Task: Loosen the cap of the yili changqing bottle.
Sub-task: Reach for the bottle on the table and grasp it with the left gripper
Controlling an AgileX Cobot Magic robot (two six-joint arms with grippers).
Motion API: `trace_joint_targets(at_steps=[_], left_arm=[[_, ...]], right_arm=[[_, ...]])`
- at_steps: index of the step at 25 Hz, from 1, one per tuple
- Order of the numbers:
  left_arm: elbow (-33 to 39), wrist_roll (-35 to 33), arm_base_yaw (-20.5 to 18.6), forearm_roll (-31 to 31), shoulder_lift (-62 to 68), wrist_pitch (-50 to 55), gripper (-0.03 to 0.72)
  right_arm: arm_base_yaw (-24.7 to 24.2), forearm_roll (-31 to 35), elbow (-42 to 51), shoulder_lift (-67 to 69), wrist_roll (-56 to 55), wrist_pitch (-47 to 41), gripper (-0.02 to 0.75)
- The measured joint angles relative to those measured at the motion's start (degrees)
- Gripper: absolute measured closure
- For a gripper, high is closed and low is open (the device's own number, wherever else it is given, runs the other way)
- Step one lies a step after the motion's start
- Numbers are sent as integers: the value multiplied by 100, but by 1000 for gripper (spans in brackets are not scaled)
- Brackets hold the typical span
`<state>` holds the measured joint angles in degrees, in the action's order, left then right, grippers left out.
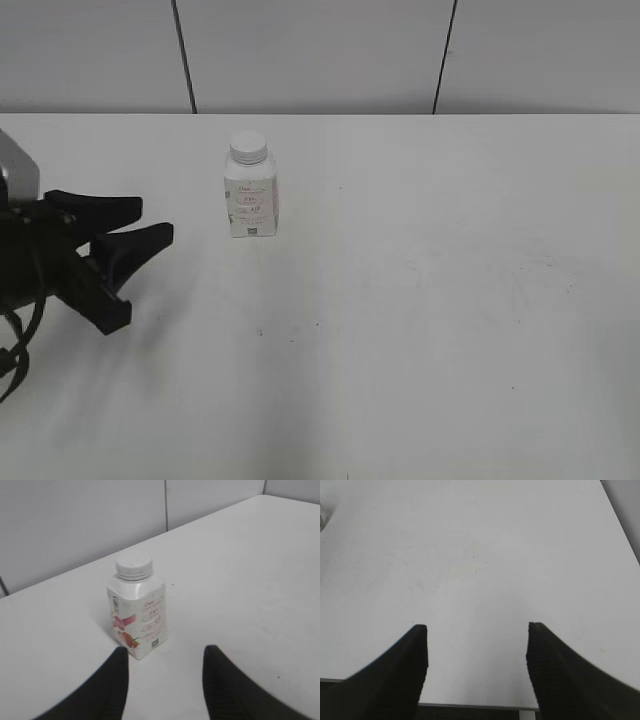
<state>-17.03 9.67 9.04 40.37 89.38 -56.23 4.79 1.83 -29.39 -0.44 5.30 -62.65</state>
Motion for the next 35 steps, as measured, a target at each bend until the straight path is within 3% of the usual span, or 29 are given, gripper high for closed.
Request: trace_joint_targets(at_steps=[6,11,13,22,35], left_arm=[[-1045,654,-518,2042,929,-336,332],[-1900,1043,-762,2812,1496,-479,85],[-2244,1184,-779,3048,1756,-500,39],[-4170,2335,-835,4074,3141,-693,24],[-5359,2957,-1015,4859,4133,-1040,20]], right_arm=[[0,0,0,0,0,0,243],[0,0,0,0,0,0,243],[0,0,0,0,0,0,243],[0,0,0,0,0,0,243],[0,0,0,0,0,0,243]])
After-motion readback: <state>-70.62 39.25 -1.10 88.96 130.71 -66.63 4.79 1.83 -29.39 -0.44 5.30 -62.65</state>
